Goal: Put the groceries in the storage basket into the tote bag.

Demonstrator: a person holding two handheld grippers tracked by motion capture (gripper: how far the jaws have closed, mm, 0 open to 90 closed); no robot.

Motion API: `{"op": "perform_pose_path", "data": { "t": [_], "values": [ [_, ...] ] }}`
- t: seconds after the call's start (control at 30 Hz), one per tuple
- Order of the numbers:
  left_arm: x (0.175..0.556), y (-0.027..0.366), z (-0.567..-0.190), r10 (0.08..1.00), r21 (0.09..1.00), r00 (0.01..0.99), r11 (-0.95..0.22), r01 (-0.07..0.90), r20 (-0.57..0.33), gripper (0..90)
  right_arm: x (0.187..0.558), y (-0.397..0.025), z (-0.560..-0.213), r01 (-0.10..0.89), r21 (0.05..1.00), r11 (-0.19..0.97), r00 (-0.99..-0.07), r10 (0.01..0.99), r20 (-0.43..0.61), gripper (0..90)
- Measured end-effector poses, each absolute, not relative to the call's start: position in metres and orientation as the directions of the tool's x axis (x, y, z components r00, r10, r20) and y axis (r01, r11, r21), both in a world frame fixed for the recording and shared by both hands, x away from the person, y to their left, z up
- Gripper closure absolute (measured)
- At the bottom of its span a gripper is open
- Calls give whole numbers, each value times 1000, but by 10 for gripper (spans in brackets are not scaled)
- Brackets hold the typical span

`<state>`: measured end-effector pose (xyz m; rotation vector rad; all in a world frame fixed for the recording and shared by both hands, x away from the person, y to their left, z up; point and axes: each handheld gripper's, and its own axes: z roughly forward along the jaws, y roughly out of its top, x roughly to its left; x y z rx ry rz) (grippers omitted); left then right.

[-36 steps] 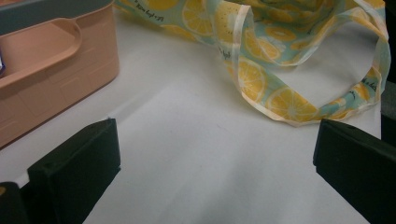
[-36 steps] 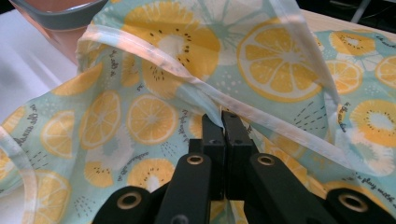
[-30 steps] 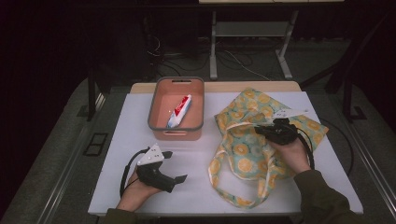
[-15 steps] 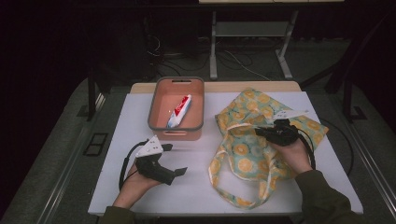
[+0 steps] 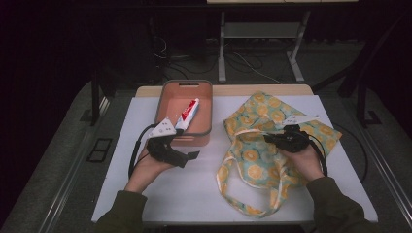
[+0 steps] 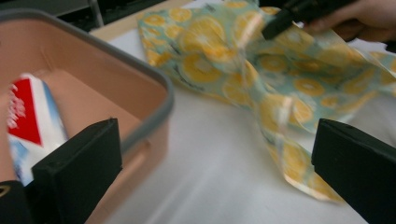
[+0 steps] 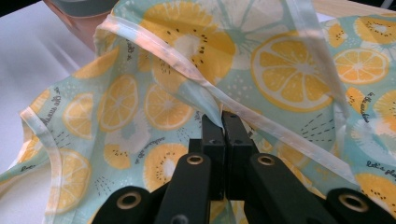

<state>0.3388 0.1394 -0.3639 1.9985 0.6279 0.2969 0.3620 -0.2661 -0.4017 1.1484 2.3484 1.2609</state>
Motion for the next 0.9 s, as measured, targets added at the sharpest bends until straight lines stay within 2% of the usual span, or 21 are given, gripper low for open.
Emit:
{"op": "perform_pose_path", "data": {
  "t": [0.13, 0.27, 0.5, 0.83, 0.9],
  "values": [
    [360, 135, -351, 560, 870, 828, -393, 298, -31, 49, 362, -267, -401, 524, 791, 316, -663, 734, 147, 890],
    [382, 132, -340, 579, 875, 815, -380, 299, -27, 124, 361, -268, -401, 524, 792, 314, -664, 733, 148, 890],
    [422, 126, -343, 632, 854, 775, -393, 341, -19, 248, 360, -268, -400, 523, 793, 313, -665, 732, 150, 888],
    [469, 113, -360, 689, 803, 724, -418, 426, -26, 294, 359, -268, -400, 521, 793, 315, -672, 725, 153, 888],
    [478, 111, -363, 703, 784, 711, -442, 435, 2, 294, 358, -268, -400, 519, 795, 313, -672, 725, 153, 888]
  ]
}}
